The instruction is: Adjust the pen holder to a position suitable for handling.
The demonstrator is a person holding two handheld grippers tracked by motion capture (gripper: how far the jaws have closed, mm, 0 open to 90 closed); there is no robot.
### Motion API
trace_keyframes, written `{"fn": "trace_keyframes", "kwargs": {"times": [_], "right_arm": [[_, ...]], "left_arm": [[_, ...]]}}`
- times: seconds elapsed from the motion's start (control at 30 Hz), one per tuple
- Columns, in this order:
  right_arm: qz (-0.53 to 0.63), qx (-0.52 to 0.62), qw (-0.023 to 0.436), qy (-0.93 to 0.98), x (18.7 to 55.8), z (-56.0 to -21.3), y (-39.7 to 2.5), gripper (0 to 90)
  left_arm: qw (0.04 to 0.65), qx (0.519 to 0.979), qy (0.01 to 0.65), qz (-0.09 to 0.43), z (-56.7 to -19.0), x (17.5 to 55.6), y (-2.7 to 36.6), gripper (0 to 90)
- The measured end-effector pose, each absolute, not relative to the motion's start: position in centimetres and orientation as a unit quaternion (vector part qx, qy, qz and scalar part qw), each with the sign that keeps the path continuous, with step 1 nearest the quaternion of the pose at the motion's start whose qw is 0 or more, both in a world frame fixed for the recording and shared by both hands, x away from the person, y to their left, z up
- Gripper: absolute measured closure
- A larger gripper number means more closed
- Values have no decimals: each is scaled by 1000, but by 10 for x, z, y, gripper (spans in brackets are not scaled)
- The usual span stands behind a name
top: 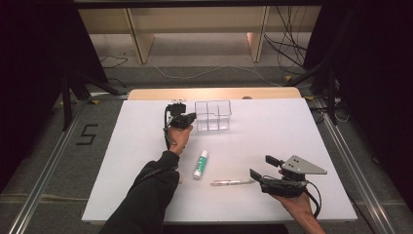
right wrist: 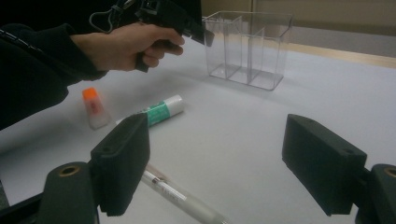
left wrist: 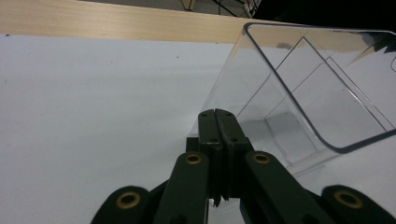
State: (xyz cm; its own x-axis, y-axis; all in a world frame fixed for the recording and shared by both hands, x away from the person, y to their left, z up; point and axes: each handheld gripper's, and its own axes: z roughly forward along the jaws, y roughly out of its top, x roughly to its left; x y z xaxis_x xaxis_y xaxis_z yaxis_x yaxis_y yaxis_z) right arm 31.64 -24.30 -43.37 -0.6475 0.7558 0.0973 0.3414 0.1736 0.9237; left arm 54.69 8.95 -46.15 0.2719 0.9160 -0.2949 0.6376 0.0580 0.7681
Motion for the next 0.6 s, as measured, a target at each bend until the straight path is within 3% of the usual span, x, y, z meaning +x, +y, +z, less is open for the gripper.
{"fn": "trace_keyframes", "kwargs": {"times": [0.4,0.6], "right_arm": [[524,371,198,741,316,-434,-244,243],[525,372,198,739,316,-433,-244,243]], "left_arm": [[430,657,596,168,-450,544,106,892],[426,683,571,158,-432,531,124,743]]}}
